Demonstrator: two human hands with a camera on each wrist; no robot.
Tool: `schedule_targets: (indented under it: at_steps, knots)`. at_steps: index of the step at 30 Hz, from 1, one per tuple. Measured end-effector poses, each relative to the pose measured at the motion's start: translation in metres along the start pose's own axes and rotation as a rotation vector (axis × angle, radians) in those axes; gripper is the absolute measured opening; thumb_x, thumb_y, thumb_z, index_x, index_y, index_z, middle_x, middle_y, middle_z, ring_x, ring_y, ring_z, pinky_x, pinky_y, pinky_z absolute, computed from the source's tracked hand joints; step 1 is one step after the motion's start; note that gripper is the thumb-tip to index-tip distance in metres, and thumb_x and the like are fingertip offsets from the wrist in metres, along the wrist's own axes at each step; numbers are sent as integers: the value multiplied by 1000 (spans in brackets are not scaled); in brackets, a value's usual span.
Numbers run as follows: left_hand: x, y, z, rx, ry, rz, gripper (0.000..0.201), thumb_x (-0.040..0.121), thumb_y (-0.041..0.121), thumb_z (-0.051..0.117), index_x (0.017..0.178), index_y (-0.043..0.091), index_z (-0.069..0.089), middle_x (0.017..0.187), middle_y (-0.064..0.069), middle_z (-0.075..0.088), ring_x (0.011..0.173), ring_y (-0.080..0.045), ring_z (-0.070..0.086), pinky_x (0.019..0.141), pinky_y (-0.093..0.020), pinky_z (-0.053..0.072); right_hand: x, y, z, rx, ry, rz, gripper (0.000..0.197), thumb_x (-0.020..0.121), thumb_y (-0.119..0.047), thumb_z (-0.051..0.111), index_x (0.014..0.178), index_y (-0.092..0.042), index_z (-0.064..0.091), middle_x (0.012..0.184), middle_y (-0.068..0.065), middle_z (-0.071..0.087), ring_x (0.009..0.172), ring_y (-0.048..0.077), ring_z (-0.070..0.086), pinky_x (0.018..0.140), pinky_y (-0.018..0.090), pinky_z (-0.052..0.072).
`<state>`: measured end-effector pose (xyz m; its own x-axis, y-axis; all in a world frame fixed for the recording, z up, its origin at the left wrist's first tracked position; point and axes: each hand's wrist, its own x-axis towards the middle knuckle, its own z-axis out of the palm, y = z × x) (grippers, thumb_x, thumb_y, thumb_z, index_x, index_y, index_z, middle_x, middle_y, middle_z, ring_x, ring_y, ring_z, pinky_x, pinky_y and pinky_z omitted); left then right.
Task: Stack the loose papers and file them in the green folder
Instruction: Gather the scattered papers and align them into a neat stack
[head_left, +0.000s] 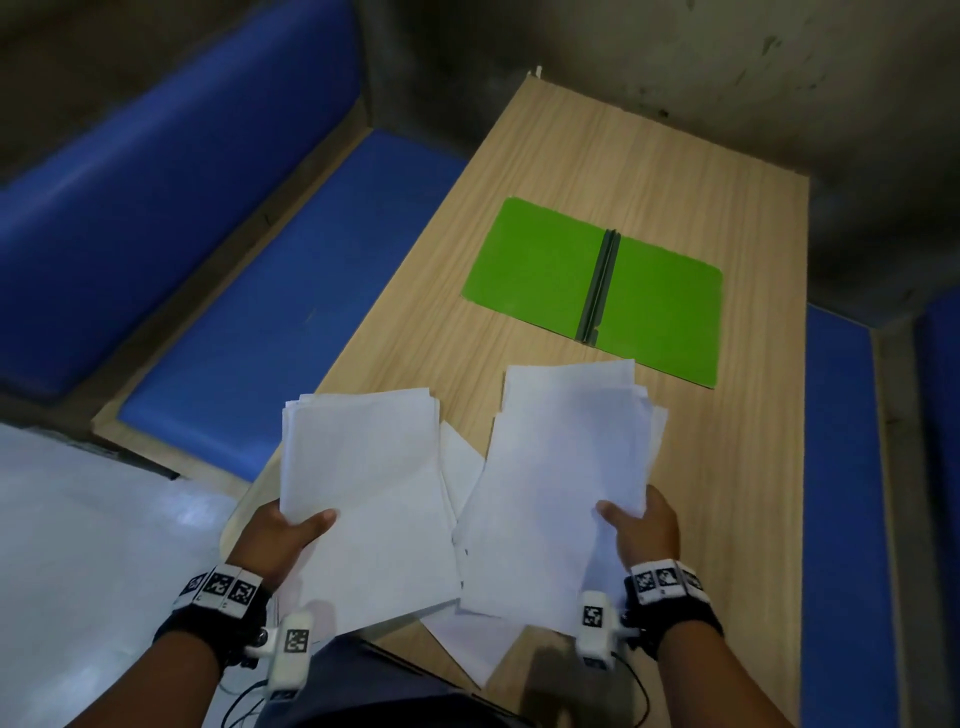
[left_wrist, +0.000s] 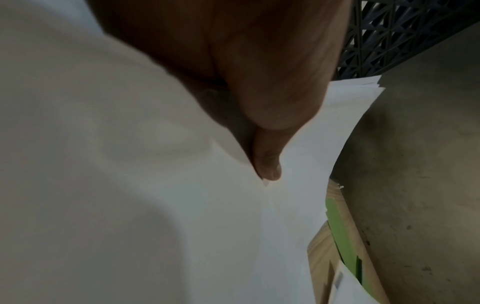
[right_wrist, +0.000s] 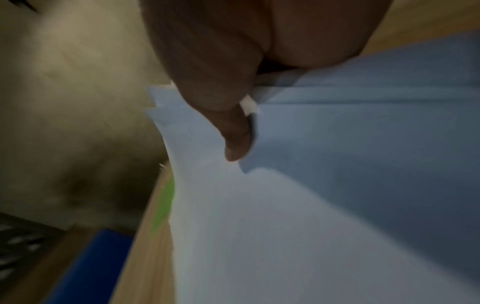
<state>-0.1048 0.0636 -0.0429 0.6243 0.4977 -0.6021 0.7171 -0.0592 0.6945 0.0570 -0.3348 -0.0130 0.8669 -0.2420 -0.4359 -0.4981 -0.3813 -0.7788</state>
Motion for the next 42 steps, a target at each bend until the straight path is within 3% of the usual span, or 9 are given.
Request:
schedule_targets:
  at_steps: [5,8,10,13,18,27,35,39,42]
  knots:
    - [1,1,-13,-148,4,-34,32,79,26,82,107,12,72,97,-9,77,92,-31,72,90,-51,55,-6,-37,-52,209,21,-163,48,79,-1,73,125,-6,59,115,6,66,97,17,66,90,31,50]
    - [-2,4,-25,-201,51,-33,29,80,22,81,105,13,71,98,-9,76,91,-31,71,89,-47,55,-9,-53,-59,255,-76,-187,43,83,0,68,124,0,57,109,8,67,78,-5,68,72,12,55]
    - [-2,5,-33,-220,78,-41,24,80,21,81,100,13,70,97,-9,75,91,-31,70,87,-45,55,-9,-59,-46,280,-221,-149,49,74,-16,80,116,1,61,100,8,72,77,2,71,69,15,56]
    - [2,-1,-45,-200,146,-50,36,80,25,81,109,6,69,100,-13,74,92,-34,69,89,-48,54,-6,-53,-7,-47,-414,-107,53,63,-22,88,107,-3,67,99,7,72,91,25,70,73,28,53]
    - [3,-10,-55,-130,242,-65,43,78,30,82,110,5,68,100,-17,72,92,-36,67,90,-51,54,-8,0,68,-795,-537,-259,53,73,-26,80,116,-5,58,123,9,52,109,27,56,89,30,46]
    - [-8,-12,-60,-199,252,-42,38,79,25,81,108,5,67,100,-18,70,93,-38,66,89,-49,53,-26,16,75,-922,-493,-211,45,83,-30,66,123,-28,46,125,-2,62,109,29,62,85,34,47]
    - [2,1,-81,-245,349,-11,55,79,31,81,121,1,63,116,-21,68,101,-36,64,94,-47,51,-24,-32,-11,-495,-489,-311,26,84,-17,69,106,-29,63,101,-4,70,92,15,65,79,35,53]
    - [1,21,-58,-289,265,57,49,86,20,76,127,-2,60,112,-18,66,99,-30,61,92,-41,48,-35,-58,-42,-154,-342,-317,35,81,-5,72,109,-25,64,100,-14,70,88,-9,63,73,19,49]
    - [-2,35,-21,-283,108,110,32,87,15,74,117,10,66,110,-12,71,103,-30,67,94,-41,50,-45,-61,-40,49,-297,-241,28,82,-3,71,100,-24,67,92,-11,74,84,2,69,71,19,53]
